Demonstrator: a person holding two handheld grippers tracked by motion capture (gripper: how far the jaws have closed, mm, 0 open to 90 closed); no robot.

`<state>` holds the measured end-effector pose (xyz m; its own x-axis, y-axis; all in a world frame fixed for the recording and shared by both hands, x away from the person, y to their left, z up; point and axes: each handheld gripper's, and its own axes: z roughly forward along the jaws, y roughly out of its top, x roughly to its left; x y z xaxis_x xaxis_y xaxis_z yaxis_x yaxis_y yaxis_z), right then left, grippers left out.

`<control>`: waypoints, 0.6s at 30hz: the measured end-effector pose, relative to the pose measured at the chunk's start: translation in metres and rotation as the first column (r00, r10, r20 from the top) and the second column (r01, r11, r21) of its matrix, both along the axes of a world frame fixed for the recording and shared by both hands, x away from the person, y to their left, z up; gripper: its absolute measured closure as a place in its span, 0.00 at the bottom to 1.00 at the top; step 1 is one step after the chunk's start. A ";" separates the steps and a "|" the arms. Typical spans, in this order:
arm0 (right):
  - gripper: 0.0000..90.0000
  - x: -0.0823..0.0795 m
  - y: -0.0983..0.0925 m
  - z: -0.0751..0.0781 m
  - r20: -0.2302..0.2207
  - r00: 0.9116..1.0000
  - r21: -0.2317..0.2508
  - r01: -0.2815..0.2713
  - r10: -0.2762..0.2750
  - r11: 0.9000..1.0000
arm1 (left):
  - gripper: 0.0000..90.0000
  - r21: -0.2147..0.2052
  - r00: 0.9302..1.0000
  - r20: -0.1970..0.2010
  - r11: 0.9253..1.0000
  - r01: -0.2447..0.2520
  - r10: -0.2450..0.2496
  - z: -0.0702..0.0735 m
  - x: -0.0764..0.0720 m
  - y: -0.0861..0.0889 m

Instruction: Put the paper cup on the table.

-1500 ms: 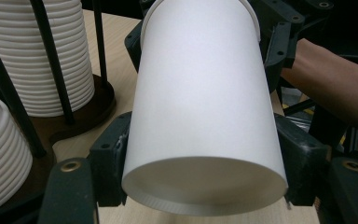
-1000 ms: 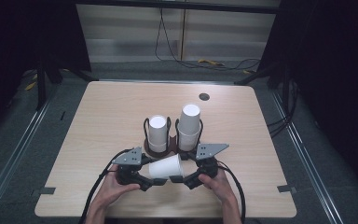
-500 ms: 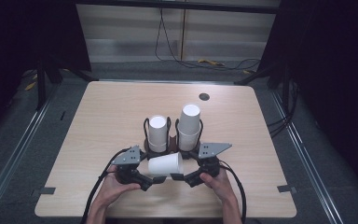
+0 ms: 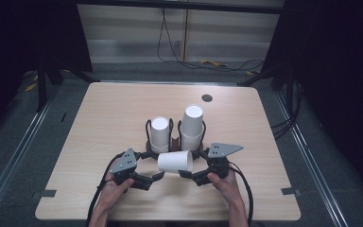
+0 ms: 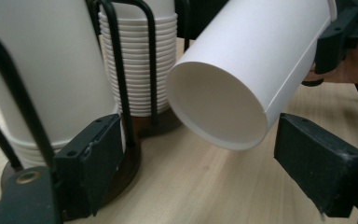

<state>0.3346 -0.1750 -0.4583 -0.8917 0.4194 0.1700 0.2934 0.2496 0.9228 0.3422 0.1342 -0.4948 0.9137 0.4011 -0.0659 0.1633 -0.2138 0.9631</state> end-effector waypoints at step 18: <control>0.24 -0.017 -0.030 0.004 -0.022 0.989 -0.066 0.143 -0.145 0.988 | 0.17 -0.082 0.974 0.032 0.971 -0.223 0.226 -0.008 -0.011 0.009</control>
<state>0.3179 -0.2054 -0.4539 -0.8168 0.5538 0.1617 0.3549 0.2614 0.8976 0.3313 0.1434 -0.5030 0.8035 0.5913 -0.0695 0.1590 -0.1007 0.9821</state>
